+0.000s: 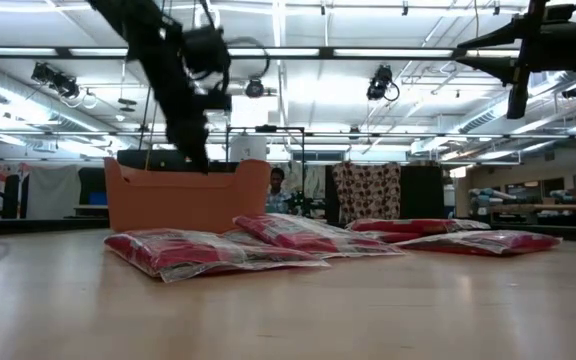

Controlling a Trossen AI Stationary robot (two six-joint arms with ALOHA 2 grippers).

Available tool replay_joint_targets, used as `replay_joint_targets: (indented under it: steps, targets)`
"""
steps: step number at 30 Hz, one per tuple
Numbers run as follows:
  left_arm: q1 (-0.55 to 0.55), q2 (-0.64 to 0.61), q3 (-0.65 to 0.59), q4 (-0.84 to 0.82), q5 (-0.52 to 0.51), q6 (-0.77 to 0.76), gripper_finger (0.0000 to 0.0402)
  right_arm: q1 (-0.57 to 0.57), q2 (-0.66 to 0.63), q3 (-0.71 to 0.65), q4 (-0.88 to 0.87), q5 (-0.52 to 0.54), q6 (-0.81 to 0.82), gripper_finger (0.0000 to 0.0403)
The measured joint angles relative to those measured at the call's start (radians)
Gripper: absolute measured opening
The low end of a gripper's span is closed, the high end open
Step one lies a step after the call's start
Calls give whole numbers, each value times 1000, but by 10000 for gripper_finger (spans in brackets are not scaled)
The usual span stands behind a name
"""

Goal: Sort popcorn bags into baskets
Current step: Put the red popcorn bag into the orange container

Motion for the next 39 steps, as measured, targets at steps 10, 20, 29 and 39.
replay_joint_targets:
  steps: [10, 20, 29, 39]
  targets:
    - [-305, -12, 93, 5, 136, 116, 116, 0, 0, 0, -3, -20, -2, 89]
    - [-557, 137, 76, 88, 72, 55, 116, 0, 0, 0, -3, -39, -3, 89]
    - [-653, 297, 112, 186, -48, 108, 130, 0, 0, 0, -6, -48, 0, 89]
    - [-647, 383, 112, 224, -55, 280, 142, 0, 0, 0, -9, -48, 0, 89]
